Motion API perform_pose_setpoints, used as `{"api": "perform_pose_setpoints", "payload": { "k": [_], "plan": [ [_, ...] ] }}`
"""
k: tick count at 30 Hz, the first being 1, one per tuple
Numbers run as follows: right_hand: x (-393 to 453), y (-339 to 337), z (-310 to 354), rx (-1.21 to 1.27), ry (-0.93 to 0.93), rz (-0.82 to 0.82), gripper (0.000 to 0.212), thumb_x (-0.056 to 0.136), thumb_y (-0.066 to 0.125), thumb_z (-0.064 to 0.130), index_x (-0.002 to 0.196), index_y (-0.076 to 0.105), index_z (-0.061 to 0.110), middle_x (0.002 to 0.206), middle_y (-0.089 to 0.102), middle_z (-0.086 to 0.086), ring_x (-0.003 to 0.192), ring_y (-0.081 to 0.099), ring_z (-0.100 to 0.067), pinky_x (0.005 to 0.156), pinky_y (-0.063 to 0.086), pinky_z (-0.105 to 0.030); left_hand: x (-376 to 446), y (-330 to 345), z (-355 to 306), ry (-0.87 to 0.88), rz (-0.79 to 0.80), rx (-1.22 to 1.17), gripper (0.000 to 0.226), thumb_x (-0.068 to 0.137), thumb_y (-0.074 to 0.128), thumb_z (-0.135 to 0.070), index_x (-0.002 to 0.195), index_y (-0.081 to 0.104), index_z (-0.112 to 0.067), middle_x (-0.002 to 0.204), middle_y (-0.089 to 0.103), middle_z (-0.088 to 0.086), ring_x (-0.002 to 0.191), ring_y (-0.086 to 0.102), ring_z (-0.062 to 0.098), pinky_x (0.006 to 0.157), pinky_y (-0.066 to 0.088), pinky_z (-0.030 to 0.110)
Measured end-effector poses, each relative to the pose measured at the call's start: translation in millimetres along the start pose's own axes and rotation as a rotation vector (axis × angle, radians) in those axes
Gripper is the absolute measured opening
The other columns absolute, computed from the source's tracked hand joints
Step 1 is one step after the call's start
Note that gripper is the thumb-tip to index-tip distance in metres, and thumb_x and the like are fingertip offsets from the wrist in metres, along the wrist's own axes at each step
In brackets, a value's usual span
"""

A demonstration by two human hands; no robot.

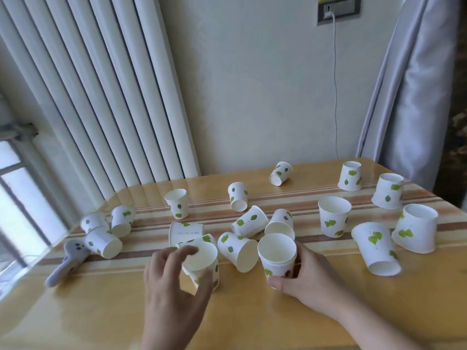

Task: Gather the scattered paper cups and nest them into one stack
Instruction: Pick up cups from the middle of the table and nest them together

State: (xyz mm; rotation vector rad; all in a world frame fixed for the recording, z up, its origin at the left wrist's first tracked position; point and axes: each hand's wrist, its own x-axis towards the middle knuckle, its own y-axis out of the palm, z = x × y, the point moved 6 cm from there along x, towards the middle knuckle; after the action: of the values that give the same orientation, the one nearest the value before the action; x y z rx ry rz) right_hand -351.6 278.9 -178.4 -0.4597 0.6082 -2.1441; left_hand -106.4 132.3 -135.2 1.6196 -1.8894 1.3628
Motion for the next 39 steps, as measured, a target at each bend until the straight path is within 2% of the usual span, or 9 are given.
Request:
{"api": "perform_pose_setpoints", "payload": {
  "k": [3,7,9,13,16,20,25,34,39],
  "plan": [
    [-1.0,1.6,-3.9,-0.03,0.018,-0.001,0.06,0.068,0.088,0.055,0.118,0.055,0.055,0.103,0.068,0.039,0.094,0.062,0.013,0.073,0.05,-0.015,14.4,8.8,27.7,-0.321,0.194,0.023,0.091,0.07,0.086,-0.056,0.151,0.048,-0.04,0.128,0.039,-0.008,0.132,0.048,0.026,0.118,0.039,0.049],
    [-2.5,0.9,-3.1,-0.024,0.001,0.008,0.062,0.069,0.085,0.055,0.124,0.054,0.054,0.108,0.067,0.039,0.098,0.061,0.012,0.076,0.051,-0.016,11.6,26.6,31.3,-0.368,0.386,0.046,0.119,0.051,0.071,-0.096,0.156,0.048,-0.045,0.129,0.034,-0.005,0.133,0.037,0.019,0.115,0.034,0.037],
    [-2.7,0.5,-3.1,-0.018,-0.005,0.009,0.062,0.07,0.085,0.054,0.124,0.054,0.054,0.108,0.063,0.045,0.099,0.06,0.015,0.074,0.049,-0.014,5.5,30.7,29.3,-0.3,0.401,0.105,0.115,0.043,0.062,-0.106,0.142,0.062,-0.048,0.123,0.038,-0.005,0.12,0.036,0.013,0.108,0.034,0.034],
    [-2.3,0.8,-5.1,-0.015,0.005,-0.001,0.06,0.07,0.085,0.055,0.12,0.053,0.057,0.101,0.07,0.034,0.093,0.061,0.015,0.069,0.047,-0.013,1.6,27.3,16.2,-0.227,0.279,0.038,0.068,0.058,0.083,-0.071,0.119,0.071,-0.043,0.112,0.058,-0.018,0.106,0.057,0.012,0.093,0.049,0.038],
    [-1.7,1.4,-5.7,-0.016,0.007,0.013,0.061,0.071,0.086,0.055,0.121,0.05,0.058,0.103,0.07,0.029,0.094,0.06,0.014,0.07,0.048,-0.014,15.4,21.7,-6.8,-0.336,0.195,-0.284,0.049,0.062,0.084,-0.062,0.106,0.065,-0.052,0.098,0.073,-0.018,0.085,0.063,0.01,0.077,0.052,0.038],
    [-1.7,2.0,-5.6,-0.027,-0.003,0.017,0.063,0.071,0.084,0.056,0.126,0.054,0.053,0.108,0.071,0.028,0.099,0.064,0.009,0.079,0.052,-0.017,33.4,54.1,-53.0,-0.385,0.312,-0.73,0.059,0.064,0.086,-0.056,0.118,0.063,-0.046,0.11,0.079,-0.012,0.097,0.075,0.015,0.087,0.06,0.042],
    [-2.9,0.3,-4.1,-0.024,-0.004,0.013,0.05,0.073,0.083,0.056,0.114,0.055,0.055,0.103,0.068,0.039,0.095,0.064,0.013,0.075,0.051,-0.018,30.7,92.2,-71.6,-0.223,0.51,-0.47,0.065,0.072,0.085,-0.065,0.129,0.056,-0.052,0.122,0.071,-0.023,0.115,0.066,0.015,0.1,0.058,0.049],
    [-2.9,0.2,-5.0,0.003,0.009,0.005,0.052,0.072,0.085,0.055,0.115,0.056,0.055,0.106,0.067,0.04,0.097,0.065,0.01,0.08,0.056,-0.021,31.1,91.8,-38.6,-0.087,0.609,-0.257,0.105,0.055,0.071,-0.099,0.147,0.05,-0.054,0.145,0.054,-0.029,0.142,0.041,0.009,0.114,0.04,0.036],
    [-0.8,-0.1,-6.6,0.016,0.028,0.001,0.046,0.072,0.086,0.052,0.107,0.056,0.053,0.103,0.067,0.039,0.094,0.065,0.009,0.079,0.056,-0.021,52.2,85.2,-12.4,0.071,0.817,0.183,0.103,0.067,0.07,-0.08,0.161,0.039,-0.051,0.159,0.038,-0.032,0.146,0.025,0.006,0.122,0.029,0.042]
  ]
}}
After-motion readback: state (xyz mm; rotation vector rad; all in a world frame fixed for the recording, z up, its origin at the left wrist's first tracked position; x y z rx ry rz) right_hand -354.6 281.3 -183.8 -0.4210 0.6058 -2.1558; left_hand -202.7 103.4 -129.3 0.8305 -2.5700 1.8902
